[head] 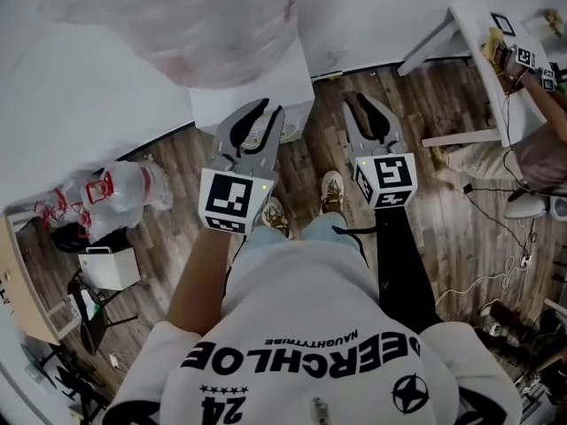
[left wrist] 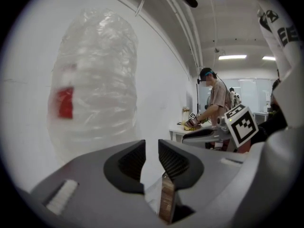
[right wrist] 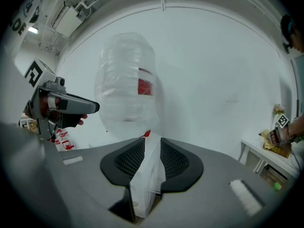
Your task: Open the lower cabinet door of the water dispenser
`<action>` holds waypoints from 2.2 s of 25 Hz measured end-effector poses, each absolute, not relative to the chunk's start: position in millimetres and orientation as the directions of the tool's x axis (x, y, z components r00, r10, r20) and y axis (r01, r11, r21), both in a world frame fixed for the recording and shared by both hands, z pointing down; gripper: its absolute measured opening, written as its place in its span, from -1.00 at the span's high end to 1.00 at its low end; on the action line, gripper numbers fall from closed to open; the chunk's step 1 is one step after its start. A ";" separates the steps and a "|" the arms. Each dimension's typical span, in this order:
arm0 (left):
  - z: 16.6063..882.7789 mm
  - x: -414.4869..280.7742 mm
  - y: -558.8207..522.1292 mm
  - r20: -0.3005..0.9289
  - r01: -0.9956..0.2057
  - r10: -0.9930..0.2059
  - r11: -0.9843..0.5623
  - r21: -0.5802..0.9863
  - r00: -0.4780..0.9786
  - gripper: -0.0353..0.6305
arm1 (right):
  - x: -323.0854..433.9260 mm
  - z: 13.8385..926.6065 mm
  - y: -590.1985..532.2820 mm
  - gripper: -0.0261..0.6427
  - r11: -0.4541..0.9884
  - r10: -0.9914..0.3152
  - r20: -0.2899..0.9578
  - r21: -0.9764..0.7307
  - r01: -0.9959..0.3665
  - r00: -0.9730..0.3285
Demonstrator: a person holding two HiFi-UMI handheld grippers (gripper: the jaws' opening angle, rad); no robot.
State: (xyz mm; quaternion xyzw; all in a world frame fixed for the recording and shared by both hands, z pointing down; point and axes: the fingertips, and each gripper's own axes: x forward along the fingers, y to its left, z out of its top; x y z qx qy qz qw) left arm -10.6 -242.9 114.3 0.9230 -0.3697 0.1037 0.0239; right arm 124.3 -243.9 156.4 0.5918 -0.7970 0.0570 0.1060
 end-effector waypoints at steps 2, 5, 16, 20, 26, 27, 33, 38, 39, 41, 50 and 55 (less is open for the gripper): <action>119.4 4.9 -242.8 0.220 -0.693 -0.682 -0.720 -0.033 0.698 0.64 | 134.4 161.6 -249.3 0.65 0.320 -0.920 0.245 0.024 -0.947 -0.305; 126.1 28.9 -248.3 0.241 -0.700 -0.687 -0.713 -0.043 0.685 0.64 | 152.2 171.9 -260.2 0.65 0.354 -0.903 0.262 0.008 -0.935 -0.340; 172.7 87.0 -255.6 0.347 -0.705 -0.680 -0.705 -0.069 0.646 0.64 | 194.7 222.0 -282.4 0.65 0.451 -0.840 0.319 -0.040 -0.892 -0.439; 200.6 101.1 -255.4 0.396 -0.687 -0.658 -0.722 -0.088 0.640 0.64 | 200.9 252.9 -283.0 0.65 0.488 -0.806 0.353 -0.058 -0.871 -0.475; 248.8 104.0 -252.0 0.482 -0.677 -0.622 -0.732 -0.080 0.616 0.64 | 193.6 298.5 -283.8 0.65 0.544 -0.750 0.401 -0.078 -0.835 -0.526; 256.5 103.9 -250.7 0.496 -0.678 -0.617 -0.731 -0.075 0.611 0.64 | 192.2 306.9 -283.0 0.65 0.551 -0.741 0.409 -0.083 -0.830 -0.533; 302.1 103.5 -251.0 0.558 -0.692 -0.593 -0.721 -0.045 0.581 0.64 | 183.7 352.0 -279.1 0.65 0.589 -0.691 0.443 -0.114 -0.800 -0.571; 339.2 108.7 -248.5 0.606 -0.688 -0.556 -0.726 -0.020 0.569 0.64 | 183.2 382.5 -274.2 0.65 0.612 -0.664 0.469 -0.108 -0.784 -0.583; 347.2 109.5 -247.9 0.617 -0.685 -0.548 -0.729 -0.021 0.564 0.64 | 182.2 389.2 -272.6 0.65 0.620 -0.655 0.475 -0.105 -0.777 -0.587; 365.3 109.0 -246.7 0.641 -0.682 -0.532 -0.731 -0.019 0.553 0.64 | 178.6 405.0 -268.4 0.65 0.639 -0.636 0.490 -0.100 -0.763 -0.597; 438.0 110.4 -234.3 0.702 -0.684 -0.482 -0.730 0.009 0.524 0.64 | 176.1 488.9 -245.8 0.64 0.669 -0.564 0.573 -0.103 -0.736 -0.594; 469.8 108.9 -236.4 0.715 -0.690 -0.468 -0.724 0.026 0.519 0.64 | 170.2 527.9 -243.4 0.58 0.696 -0.538 0.609 -0.069 -0.715 -0.583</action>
